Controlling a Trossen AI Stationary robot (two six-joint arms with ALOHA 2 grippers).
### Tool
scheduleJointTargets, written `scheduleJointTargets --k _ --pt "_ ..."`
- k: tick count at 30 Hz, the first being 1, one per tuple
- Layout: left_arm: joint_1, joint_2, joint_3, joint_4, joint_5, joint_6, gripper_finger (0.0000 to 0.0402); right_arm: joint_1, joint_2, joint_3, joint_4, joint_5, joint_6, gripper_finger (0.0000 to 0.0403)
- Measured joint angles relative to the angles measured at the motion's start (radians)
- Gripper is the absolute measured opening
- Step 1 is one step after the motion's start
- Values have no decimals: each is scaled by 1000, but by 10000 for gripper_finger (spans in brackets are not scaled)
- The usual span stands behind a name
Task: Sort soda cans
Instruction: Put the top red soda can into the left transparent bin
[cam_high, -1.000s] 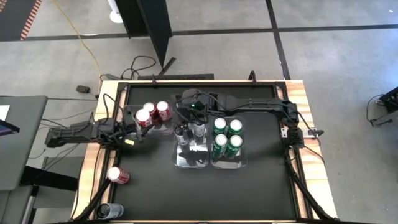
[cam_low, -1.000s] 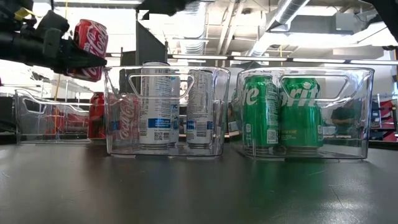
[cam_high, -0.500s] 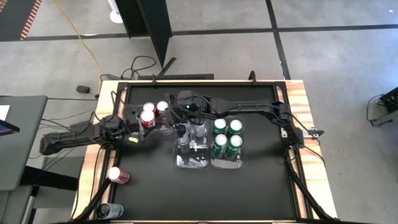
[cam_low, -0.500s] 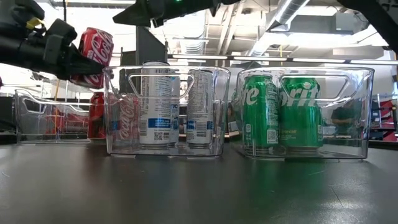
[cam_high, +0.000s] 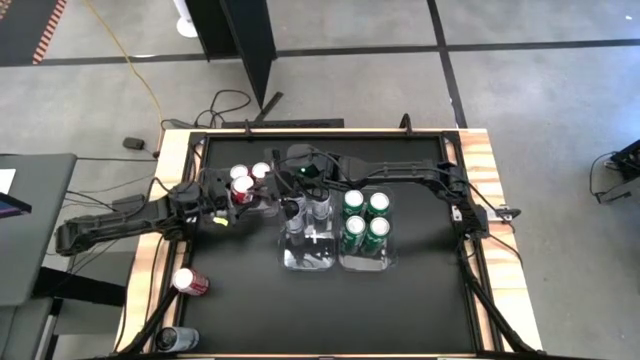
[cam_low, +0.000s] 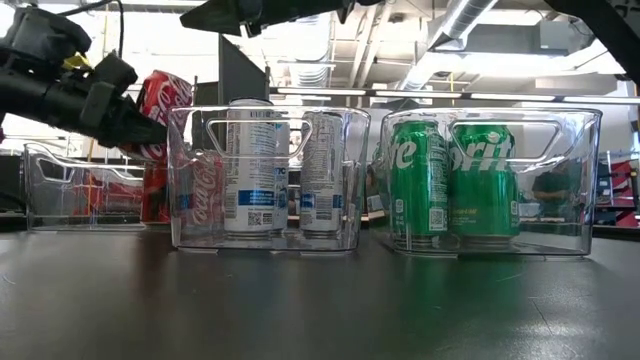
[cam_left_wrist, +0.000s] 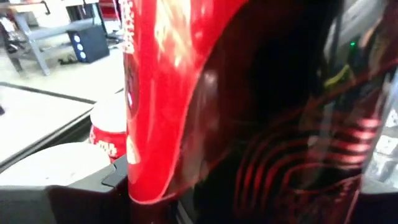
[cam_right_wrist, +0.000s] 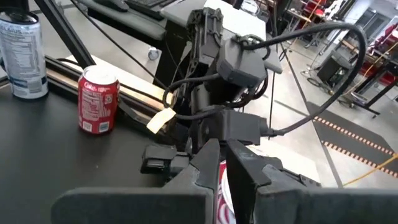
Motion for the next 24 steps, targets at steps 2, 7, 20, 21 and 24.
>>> scheduleJointTargets --k 2,7,20,21,24 --pt "18 13 -9 38 37 -7 286 -2 0 0 3 0 0 46" --pt "48 22 -11 61 90 -13 286 -10 0 0 3 -1 0 46" --pt "60 22 -13 84 109 -4 286 -36 0 0 24 -54 37 46" --pt "60 21 -14 93 107 1 286 -35 0 0 21 -55 41 46" --pt "60 21 -14 123 104 7 286 -35 21 1 28 -58 47 46"
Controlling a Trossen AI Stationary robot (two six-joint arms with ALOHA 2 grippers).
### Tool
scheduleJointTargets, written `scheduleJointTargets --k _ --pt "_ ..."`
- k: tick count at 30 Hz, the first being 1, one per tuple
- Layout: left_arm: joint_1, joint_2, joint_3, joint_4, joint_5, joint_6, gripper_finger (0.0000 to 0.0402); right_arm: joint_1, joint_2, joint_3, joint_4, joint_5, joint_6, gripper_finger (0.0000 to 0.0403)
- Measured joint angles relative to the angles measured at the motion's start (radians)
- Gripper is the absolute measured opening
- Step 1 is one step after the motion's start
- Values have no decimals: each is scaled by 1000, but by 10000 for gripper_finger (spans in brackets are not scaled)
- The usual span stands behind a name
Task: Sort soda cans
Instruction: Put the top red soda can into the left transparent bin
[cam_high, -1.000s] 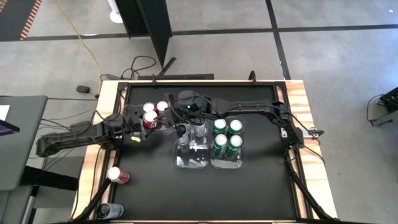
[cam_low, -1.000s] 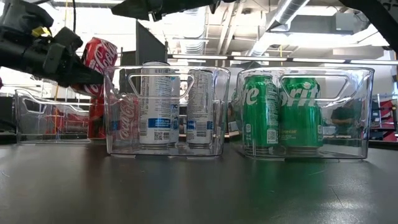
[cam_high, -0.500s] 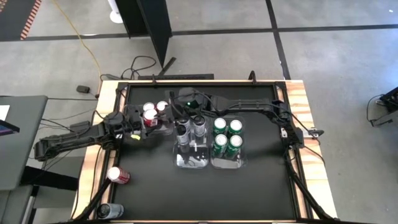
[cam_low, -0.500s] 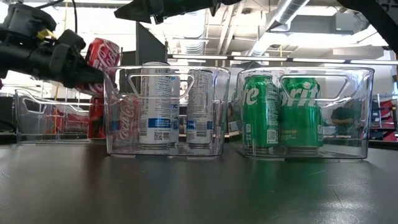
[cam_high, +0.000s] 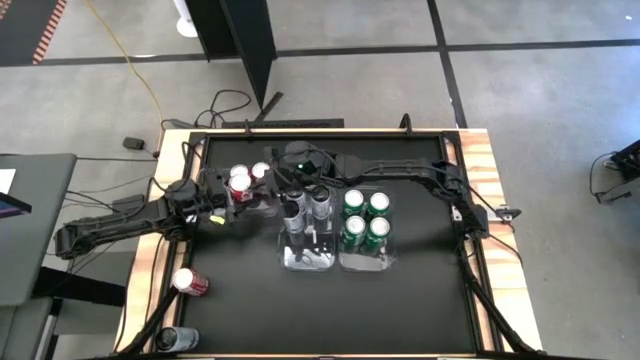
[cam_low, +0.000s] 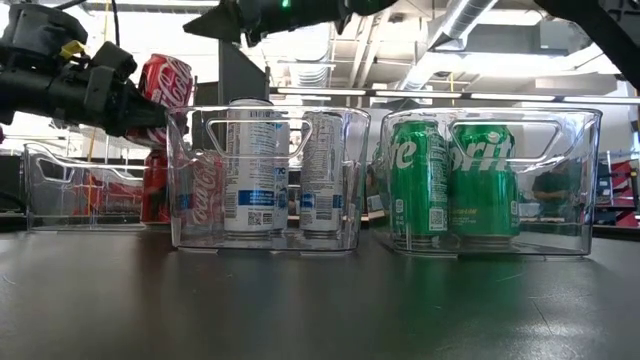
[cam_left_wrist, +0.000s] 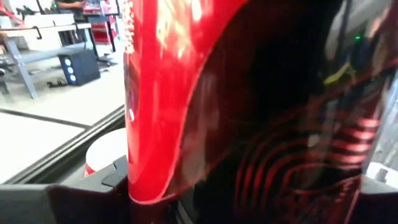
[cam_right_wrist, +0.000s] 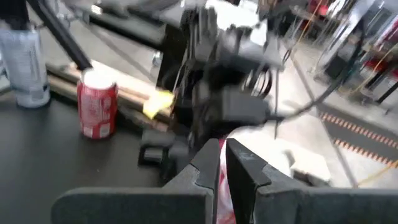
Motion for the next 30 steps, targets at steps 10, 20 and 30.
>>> scheduleJointTargets --k 10,20,30 --pt "0 47 -1 -4 35 5 286 1 45 -1 62 0 -5 46" --pt "0 181 -1 69 26 27 286 -16 82 -2 52 3 13 46" --pt "0 214 -1 106 24 40 286 -14 94 10 42 8 5 50"
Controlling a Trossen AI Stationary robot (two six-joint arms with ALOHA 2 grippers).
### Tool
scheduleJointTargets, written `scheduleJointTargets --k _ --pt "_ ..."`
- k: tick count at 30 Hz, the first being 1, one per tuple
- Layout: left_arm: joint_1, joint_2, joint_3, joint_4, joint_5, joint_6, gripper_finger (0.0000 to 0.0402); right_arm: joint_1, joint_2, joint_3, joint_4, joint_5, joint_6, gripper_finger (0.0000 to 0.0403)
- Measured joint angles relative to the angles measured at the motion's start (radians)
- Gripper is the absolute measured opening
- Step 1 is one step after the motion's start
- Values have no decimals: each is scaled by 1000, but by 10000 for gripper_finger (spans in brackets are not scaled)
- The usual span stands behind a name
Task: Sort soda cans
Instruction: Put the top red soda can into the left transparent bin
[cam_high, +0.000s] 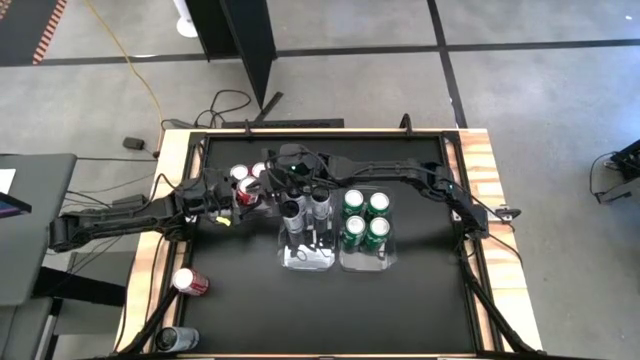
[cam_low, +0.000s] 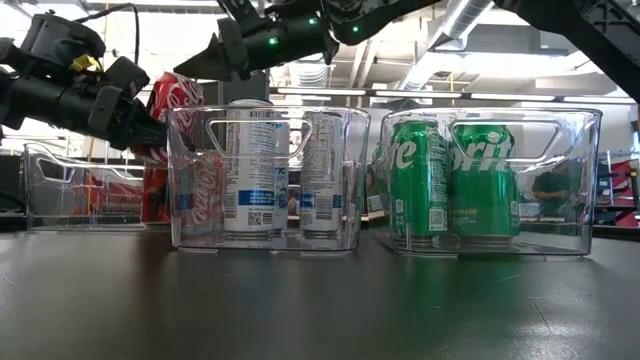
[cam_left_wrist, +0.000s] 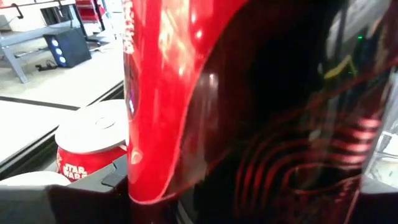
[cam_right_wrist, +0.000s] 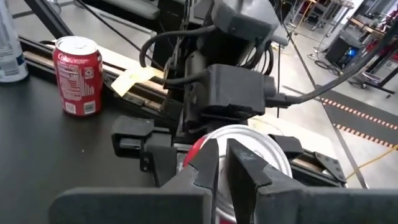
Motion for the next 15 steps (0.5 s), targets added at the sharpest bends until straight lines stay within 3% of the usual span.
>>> scheduleJointTargets --k 7,15 --pt "0 -1 0 9 1 -1 286 5 -4 131 -163 2 1 112" --pt "0 -1 0 10 21 -1 286 -6 -4 229 -399 1 102 276"
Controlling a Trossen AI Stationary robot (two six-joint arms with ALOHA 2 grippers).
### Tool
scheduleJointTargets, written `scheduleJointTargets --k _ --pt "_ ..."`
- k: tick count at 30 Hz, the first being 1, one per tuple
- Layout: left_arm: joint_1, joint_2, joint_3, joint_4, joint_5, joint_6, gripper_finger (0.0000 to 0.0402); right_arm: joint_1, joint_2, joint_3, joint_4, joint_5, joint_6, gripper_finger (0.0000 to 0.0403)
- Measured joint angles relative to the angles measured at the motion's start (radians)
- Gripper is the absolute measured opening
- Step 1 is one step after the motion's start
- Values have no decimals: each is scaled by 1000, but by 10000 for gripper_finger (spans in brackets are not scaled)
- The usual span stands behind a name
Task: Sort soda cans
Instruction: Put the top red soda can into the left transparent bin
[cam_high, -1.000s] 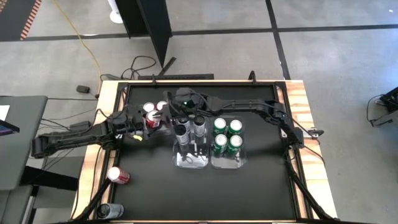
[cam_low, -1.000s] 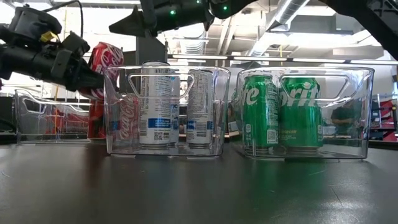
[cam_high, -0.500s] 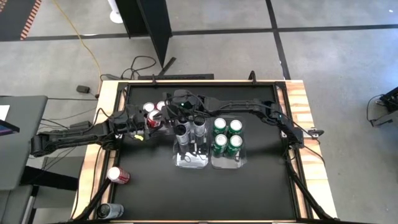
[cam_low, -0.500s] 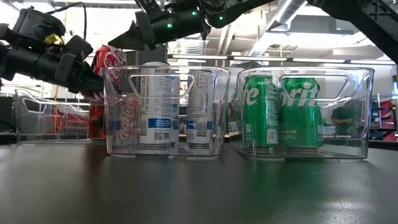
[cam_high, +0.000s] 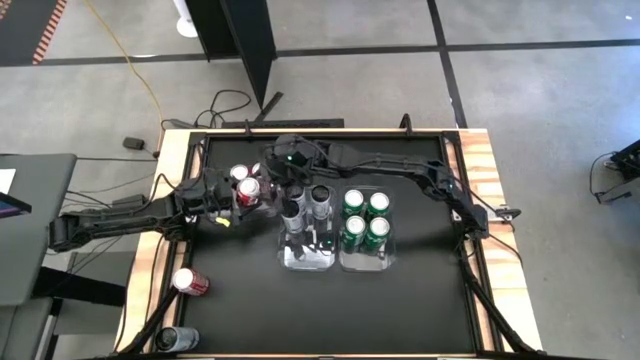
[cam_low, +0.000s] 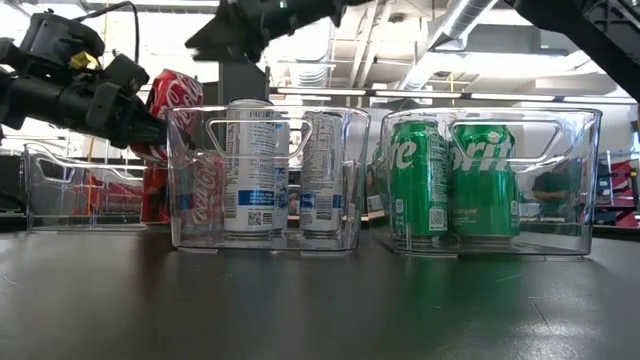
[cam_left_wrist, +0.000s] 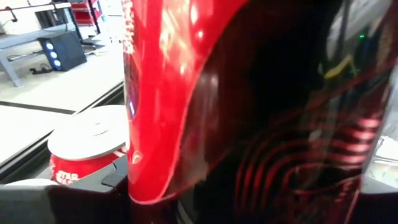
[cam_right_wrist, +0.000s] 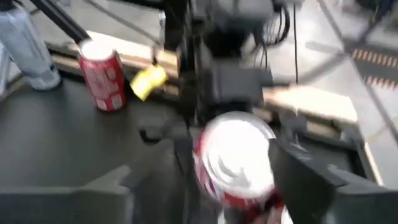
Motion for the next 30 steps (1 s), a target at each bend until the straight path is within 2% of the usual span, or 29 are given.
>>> scheduleJointTargets --k 3,6,21,30 --pt "0 0 0 -1 12 2 286 -9 5 -2 -27 2 11 323" --pt "0 0 1 1 13 2 286 -7 14 0 16 4 12 344" --pt "-5 0 14 -10 17 2 286 -14 99 -1 85 0 36 347" --pt "-6 0 15 -3 17 9 286 -18 102 -2 112 -29 39 346"
